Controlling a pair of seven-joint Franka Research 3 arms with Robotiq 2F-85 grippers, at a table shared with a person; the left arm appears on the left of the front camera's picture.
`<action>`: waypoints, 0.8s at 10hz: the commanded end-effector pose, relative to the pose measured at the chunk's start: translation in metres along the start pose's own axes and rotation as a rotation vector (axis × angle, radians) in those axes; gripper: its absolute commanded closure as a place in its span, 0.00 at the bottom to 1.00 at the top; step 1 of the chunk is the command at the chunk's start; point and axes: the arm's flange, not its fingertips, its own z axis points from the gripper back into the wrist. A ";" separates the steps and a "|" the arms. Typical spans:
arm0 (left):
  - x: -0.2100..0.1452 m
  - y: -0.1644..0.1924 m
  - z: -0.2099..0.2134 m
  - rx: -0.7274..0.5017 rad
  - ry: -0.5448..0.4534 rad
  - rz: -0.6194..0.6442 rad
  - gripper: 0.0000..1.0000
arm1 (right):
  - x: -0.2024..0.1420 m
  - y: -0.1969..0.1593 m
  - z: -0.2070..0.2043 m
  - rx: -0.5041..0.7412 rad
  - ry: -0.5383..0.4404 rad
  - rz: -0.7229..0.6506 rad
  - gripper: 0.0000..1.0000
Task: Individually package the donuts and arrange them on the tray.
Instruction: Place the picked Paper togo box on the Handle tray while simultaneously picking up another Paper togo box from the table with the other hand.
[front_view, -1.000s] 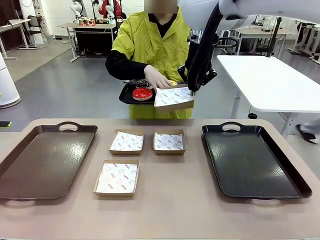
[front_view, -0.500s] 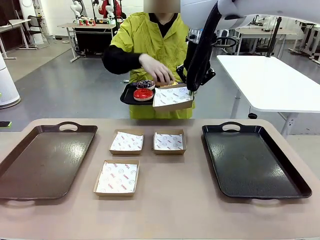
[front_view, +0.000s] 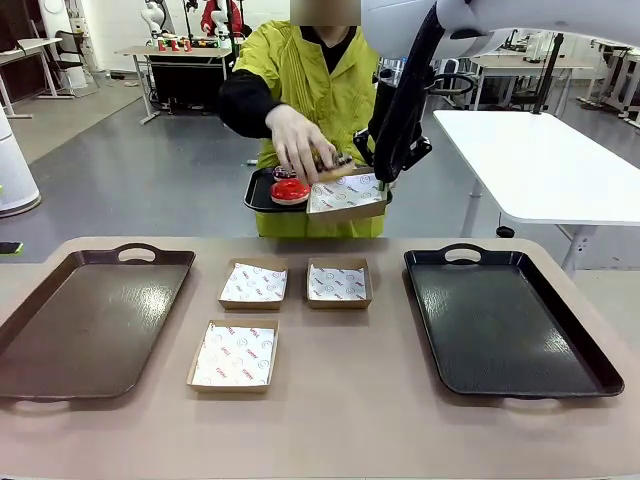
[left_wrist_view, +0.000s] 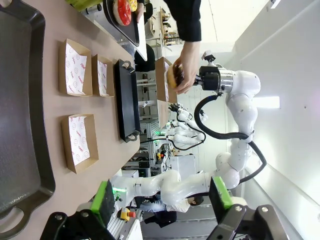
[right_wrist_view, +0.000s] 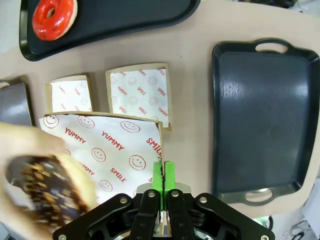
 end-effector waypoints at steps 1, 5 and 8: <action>0.000 -0.002 0.001 -0.019 -0.009 -0.006 0.00 | -0.004 -0.002 0.000 -0.002 0.001 -0.013 1.00; 0.000 -0.002 0.001 -0.019 -0.009 -0.006 0.00 | -0.004 -0.002 0.000 -0.002 0.001 -0.013 1.00; 0.000 -0.002 0.001 -0.019 -0.009 -0.006 0.00 | -0.004 -0.002 0.000 -0.002 0.001 -0.013 1.00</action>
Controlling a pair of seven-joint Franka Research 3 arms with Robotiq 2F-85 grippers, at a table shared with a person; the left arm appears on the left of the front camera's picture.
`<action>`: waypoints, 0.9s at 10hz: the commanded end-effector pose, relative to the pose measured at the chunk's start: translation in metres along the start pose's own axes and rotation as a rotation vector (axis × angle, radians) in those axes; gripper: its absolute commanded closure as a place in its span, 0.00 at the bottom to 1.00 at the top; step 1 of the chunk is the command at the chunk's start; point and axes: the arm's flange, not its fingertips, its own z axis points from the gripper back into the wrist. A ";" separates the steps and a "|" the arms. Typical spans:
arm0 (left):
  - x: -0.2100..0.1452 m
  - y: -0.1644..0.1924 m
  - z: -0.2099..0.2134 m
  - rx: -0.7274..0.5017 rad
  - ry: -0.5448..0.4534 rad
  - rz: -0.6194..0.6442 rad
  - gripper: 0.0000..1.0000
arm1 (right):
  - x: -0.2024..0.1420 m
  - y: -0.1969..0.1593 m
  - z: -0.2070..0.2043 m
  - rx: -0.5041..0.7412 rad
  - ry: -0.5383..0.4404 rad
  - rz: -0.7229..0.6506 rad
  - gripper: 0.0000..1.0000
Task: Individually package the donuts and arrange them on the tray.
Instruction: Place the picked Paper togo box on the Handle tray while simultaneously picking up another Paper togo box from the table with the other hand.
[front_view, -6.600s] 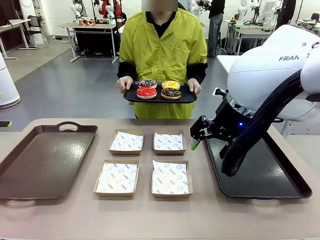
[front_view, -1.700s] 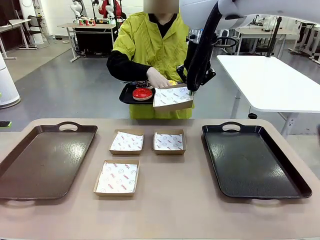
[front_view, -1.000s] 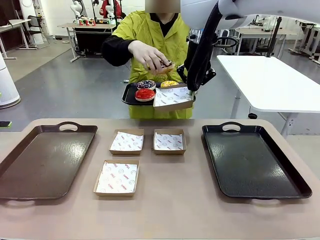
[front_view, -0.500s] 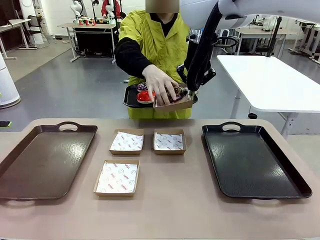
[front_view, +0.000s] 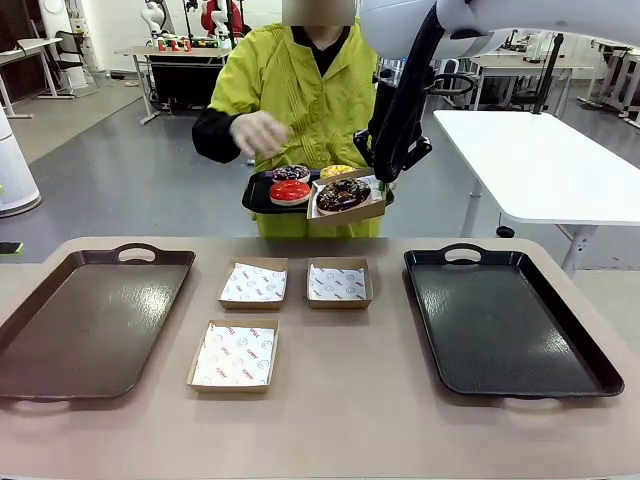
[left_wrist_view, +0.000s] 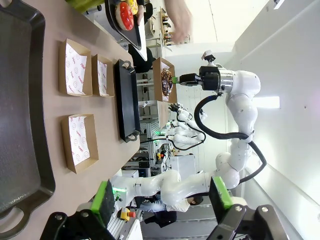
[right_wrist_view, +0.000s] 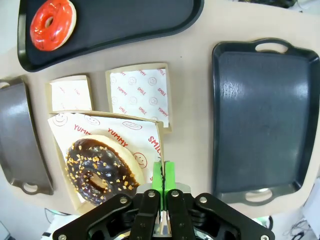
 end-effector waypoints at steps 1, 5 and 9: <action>0.001 -0.002 0.001 -0.019 -0.009 -0.006 0.00 | -0.004 -0.001 0.000 -0.002 0.001 -0.013 1.00; 0.005 -0.021 -0.029 0.195 0.075 0.016 0.00 | -0.008 -0.034 0.009 0.050 0.010 0.118 0.99; 0.001 -0.106 -0.116 0.650 0.182 -0.071 0.00 | -0.048 -0.137 0.026 0.078 -0.011 0.178 0.99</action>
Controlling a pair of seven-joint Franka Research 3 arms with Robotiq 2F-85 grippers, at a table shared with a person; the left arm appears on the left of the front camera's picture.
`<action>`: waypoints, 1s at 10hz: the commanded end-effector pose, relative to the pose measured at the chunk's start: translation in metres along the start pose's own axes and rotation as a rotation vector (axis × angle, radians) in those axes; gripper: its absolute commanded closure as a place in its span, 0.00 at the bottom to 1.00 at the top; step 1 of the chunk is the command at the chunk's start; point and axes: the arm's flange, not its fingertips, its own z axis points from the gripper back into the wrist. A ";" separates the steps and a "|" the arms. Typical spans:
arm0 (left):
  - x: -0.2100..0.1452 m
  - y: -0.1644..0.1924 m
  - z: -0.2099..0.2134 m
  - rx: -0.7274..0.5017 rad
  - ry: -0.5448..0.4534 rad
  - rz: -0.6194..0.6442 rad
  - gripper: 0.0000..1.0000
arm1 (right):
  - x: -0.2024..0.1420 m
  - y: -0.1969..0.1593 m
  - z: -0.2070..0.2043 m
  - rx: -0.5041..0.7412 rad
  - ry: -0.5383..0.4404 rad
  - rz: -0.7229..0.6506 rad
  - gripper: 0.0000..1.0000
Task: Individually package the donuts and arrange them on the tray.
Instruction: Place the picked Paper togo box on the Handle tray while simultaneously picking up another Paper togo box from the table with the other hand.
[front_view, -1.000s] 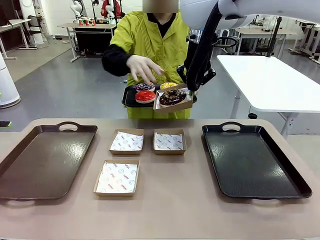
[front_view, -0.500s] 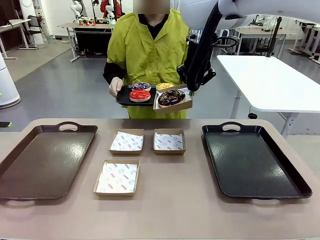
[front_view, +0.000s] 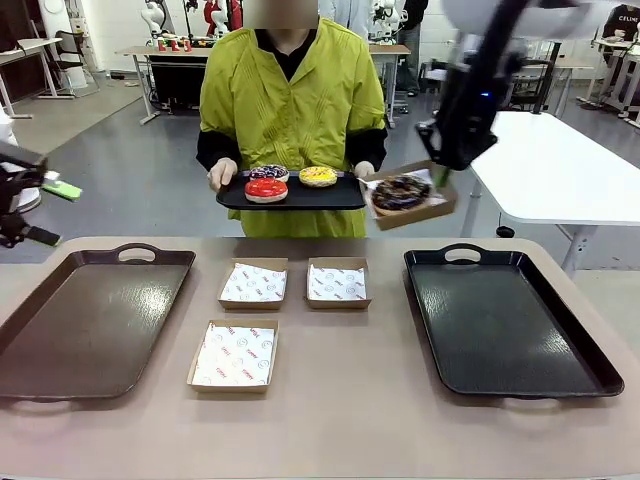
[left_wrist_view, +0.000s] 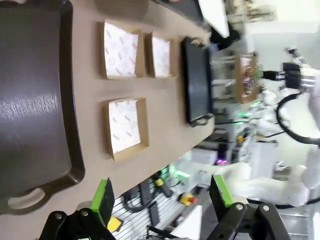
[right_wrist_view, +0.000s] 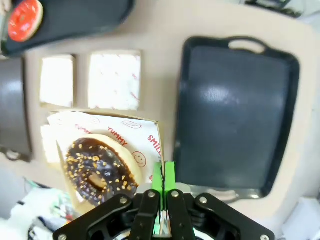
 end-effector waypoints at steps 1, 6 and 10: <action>-0.003 -0.044 -0.022 0.238 0.089 -0.017 0.00 | -0.033 -0.044 -0.009 0.024 -0.018 0.045 0.99; -0.012 -0.096 -0.146 0.673 0.090 -0.112 0.00 | -0.076 -0.097 -0.065 -0.006 0.019 -0.118 0.99; -0.025 -0.063 -0.228 0.833 0.066 -0.112 0.00 | -0.093 -0.098 -0.097 -0.077 0.031 -0.184 0.99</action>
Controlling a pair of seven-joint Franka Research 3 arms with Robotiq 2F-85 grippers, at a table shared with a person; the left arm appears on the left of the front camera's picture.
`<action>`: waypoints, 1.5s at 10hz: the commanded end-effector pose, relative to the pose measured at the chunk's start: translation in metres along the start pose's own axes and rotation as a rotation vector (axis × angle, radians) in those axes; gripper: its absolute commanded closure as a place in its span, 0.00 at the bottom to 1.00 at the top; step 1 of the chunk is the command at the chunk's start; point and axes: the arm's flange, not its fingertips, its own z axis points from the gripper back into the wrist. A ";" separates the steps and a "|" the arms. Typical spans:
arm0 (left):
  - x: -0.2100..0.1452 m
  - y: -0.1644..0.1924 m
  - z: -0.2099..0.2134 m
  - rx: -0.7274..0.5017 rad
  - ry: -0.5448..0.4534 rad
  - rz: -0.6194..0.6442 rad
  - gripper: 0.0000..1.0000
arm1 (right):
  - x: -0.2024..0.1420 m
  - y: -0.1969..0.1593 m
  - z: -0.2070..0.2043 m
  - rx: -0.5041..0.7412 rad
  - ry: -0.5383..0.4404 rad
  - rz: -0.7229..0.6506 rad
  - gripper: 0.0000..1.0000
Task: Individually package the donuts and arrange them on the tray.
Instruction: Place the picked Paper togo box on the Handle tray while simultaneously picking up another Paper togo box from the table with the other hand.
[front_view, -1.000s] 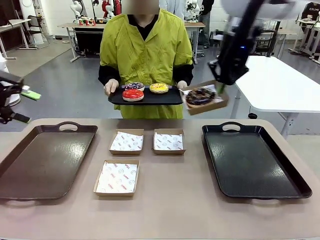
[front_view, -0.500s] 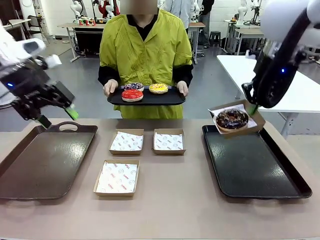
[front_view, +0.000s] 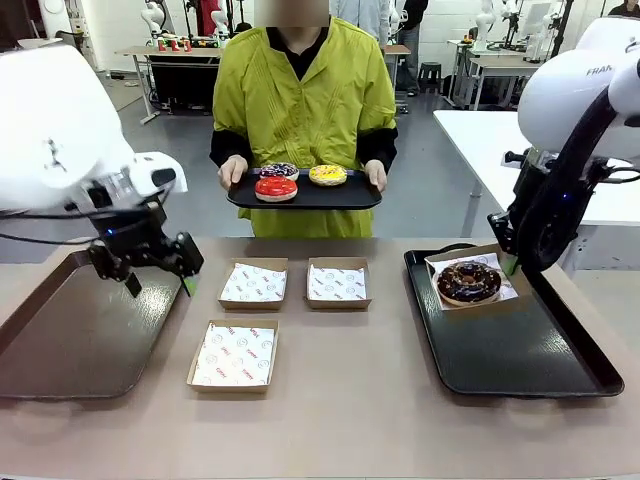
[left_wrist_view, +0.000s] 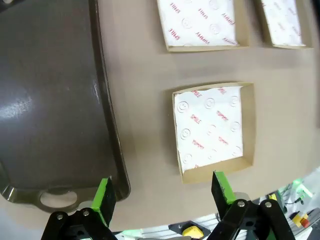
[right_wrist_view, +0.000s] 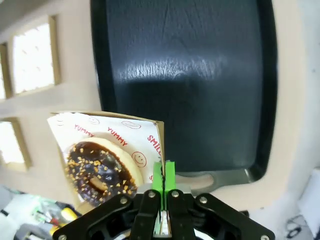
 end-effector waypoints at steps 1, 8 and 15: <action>-0.003 -0.017 -0.026 0.056 -0.012 0.042 0.00 | -0.009 0.000 -0.006 -0.047 -0.020 -0.035 0.99; -0.006 -0.014 -0.031 0.030 0.003 0.019 0.00 | -0.008 -0.002 -0.011 -0.027 0.013 -0.038 0.99; -0.015 -0.047 -0.048 0.153 0.021 0.071 0.00 | -0.032 -0.005 -0.040 -0.088 -0.044 0.054 0.99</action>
